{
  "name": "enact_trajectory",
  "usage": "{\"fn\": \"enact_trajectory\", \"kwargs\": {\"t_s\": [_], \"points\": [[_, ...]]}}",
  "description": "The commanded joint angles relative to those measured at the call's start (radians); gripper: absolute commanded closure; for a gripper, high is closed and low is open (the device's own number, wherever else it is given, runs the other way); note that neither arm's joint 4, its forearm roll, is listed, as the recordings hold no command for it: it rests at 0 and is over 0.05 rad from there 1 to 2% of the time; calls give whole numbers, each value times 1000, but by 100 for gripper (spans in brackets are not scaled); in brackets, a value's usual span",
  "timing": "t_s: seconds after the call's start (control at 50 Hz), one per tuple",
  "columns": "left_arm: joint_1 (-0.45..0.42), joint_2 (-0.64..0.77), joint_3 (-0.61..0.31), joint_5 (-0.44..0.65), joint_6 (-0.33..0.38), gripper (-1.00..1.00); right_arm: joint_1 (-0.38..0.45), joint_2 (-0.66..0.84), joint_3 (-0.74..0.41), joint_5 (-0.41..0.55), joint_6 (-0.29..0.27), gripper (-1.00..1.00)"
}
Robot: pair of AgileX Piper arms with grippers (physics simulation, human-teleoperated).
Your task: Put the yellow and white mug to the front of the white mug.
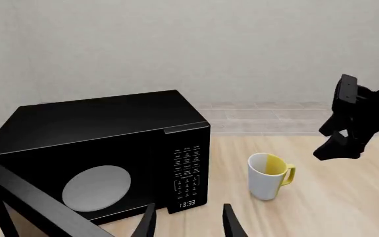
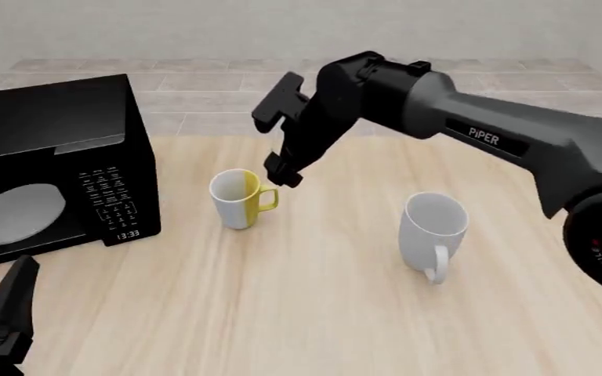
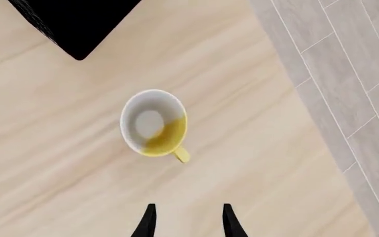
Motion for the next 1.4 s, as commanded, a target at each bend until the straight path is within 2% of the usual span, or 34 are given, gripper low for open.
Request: {"fn": "enact_trajectory", "kwargs": {"t_s": [0.02,0.16,0.34,0.44,0.78,1.1,1.28,1.38,1.4], "points": [[0,0,0,0,0,-100,-21,78,-72,35,-32,-100],[0,0,0,0,0,-100,-17,141,-146,65,-43,-100],[0,0,0,0,0,-100,27,176,-157,67,-26,-100],[0,0,0,0,0,-100,11,221,-184,83,-60,-100],[0,0,0,0,0,-100,-19,299,-263,131,-98,-100],[0,0,0,0,0,-100,3,346,-287,138,-93,-100],[0,0,0,0,0,-100,23,350,-288,136,-43,-100],[0,0,0,0,0,-100,23,350,-288,136,-43,-100],[0,0,0,0,0,-100,12,360,-279,132,-65,-100]]}}
